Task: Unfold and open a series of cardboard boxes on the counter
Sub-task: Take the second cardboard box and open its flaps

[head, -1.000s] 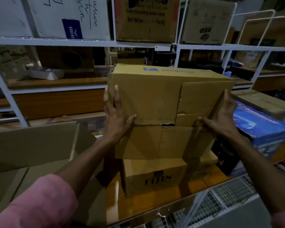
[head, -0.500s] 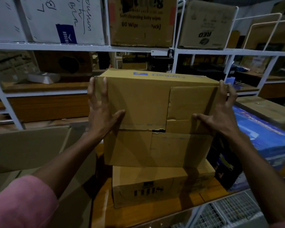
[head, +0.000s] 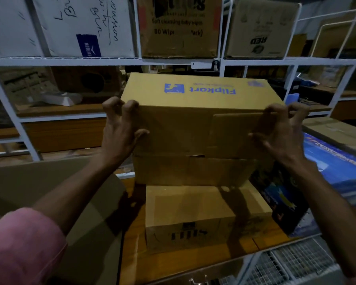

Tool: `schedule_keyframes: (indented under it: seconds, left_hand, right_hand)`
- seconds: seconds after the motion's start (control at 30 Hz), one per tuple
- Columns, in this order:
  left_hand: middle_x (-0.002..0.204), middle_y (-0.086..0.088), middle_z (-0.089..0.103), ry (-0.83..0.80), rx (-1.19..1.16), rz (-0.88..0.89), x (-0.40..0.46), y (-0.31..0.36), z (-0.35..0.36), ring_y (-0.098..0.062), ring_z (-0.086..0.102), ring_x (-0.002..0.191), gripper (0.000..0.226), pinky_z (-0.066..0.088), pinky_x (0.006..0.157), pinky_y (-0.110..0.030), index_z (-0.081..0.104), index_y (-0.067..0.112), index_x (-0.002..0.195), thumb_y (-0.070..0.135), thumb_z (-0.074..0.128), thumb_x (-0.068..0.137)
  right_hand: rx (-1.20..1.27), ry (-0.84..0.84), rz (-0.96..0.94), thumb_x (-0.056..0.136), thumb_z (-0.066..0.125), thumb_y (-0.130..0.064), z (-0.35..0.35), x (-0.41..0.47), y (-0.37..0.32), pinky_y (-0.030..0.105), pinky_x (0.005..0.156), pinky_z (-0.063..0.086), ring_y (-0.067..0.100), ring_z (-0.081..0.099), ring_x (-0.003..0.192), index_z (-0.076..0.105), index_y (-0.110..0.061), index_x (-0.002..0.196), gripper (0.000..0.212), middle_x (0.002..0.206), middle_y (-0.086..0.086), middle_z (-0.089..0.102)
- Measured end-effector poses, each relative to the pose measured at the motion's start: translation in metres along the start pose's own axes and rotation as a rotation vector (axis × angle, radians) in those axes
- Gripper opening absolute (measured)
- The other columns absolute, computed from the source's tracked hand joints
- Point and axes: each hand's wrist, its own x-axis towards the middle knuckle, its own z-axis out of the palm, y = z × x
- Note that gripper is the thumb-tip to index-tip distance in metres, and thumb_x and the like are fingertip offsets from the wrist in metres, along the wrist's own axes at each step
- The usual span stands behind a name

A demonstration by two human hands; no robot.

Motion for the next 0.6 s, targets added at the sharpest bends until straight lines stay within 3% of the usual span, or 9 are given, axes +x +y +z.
schedule_keyframes:
  seconds: [0.1, 0.17, 0.23, 0.33, 0.43, 0.5, 0.6]
  left_hand:
    - [0.125, -0.007, 0.021, 0.024, 0.01, -0.026, -0.012, 0.012, -0.01, -0.046, 0.047, 0.108, 0.064, 0.058, 0.07, -0.047, 0.035, 0.021, 0.121, 0.006, 0.081, 0.08]
    - [0.124, -0.011, 0.024, -0.014, -0.006, -0.058, -0.032, 0.021, -0.015, -0.044, 0.05, 0.103, 0.059, 0.057, 0.064, -0.046, 0.035, 0.021, 0.119, 0.004, 0.077, 0.081]
    - [0.124, -0.012, 0.026, -0.05, -0.026, -0.087, -0.06, 0.029, -0.019, -0.044, 0.053, 0.101, 0.055, 0.055, 0.063, -0.038, 0.037, 0.021, 0.119, 0.011, 0.077, 0.083]
    - [0.123, -0.008, 0.028, -0.062, -0.064, -0.155, -0.1, 0.047, -0.025, -0.039, 0.054, 0.101, 0.045, 0.05, 0.062, -0.031, 0.041, 0.022, 0.118, 0.03, 0.071, 0.085]
    - [0.121, -0.008, 0.03, -0.124, -0.084, -0.206, -0.132, 0.063, -0.032, -0.035, 0.053, 0.1, 0.038, 0.048, 0.057, -0.028, 0.043, 0.021, 0.116, 0.037, 0.065, 0.088]
    - [0.118, -0.008, 0.031, -0.188, -0.041, -0.233, -0.153, 0.071, -0.037, -0.036, 0.052, 0.099, 0.036, 0.05, 0.059, -0.033, 0.044, 0.02, 0.113, 0.037, 0.064, 0.089]
    - [0.118, -0.011, 0.033, -0.342, 0.035, -0.279, -0.182, 0.08, -0.04, -0.035, 0.042, 0.104, 0.034, 0.054, 0.076, -0.048, 0.048, 0.017, 0.11, 0.036, 0.068, 0.089]
  right_hand:
    - [0.01, 0.066, 0.056, 0.073, 0.085, -0.012, -0.001, -0.015, -0.009, 0.04, 0.085, 0.048, 0.044, 0.039, 0.125, 0.038, -0.022, 0.122, 0.068, 0.134, 0.03, 0.031]
    - [0.038, 0.079, 0.089, 0.075, 0.085, -0.016, 0.001, -0.035, -0.014, 0.039, 0.082, 0.05, 0.043, 0.04, 0.122, 0.039, -0.02, 0.118, 0.063, 0.129, 0.03, 0.034]
    - [0.068, 0.08, 0.123, 0.078, 0.083, -0.028, 0.003, -0.064, -0.018, 0.039, 0.078, 0.049, 0.041, 0.039, 0.119, 0.041, -0.017, 0.115, 0.057, 0.125, 0.028, 0.034]
    - [0.079, 0.072, 0.193, 0.082, 0.071, -0.044, 0.001, -0.109, -0.023, 0.038, 0.084, 0.042, 0.039, 0.036, 0.116, 0.043, -0.012, 0.117, 0.055, 0.123, 0.023, 0.033]
    - [0.049, 0.031, 0.249, 0.081, 0.068, -0.045, -0.004, -0.145, -0.028, 0.04, 0.091, 0.04, 0.04, 0.037, 0.115, 0.043, -0.01, 0.118, 0.057, 0.123, 0.024, 0.034]
    - [-0.009, -0.042, 0.296, 0.082, 0.075, -0.037, -0.006, -0.164, -0.032, 0.05, 0.093, 0.043, 0.042, 0.037, 0.116, 0.043, -0.01, 0.119, 0.056, 0.126, 0.021, 0.032]
    - [-0.094, -0.255, 0.376, 0.083, 0.077, -0.027, -0.006, -0.189, -0.042, 0.053, 0.093, 0.043, 0.046, 0.037, 0.118, 0.042, -0.005, 0.123, 0.057, 0.132, 0.02, 0.028]
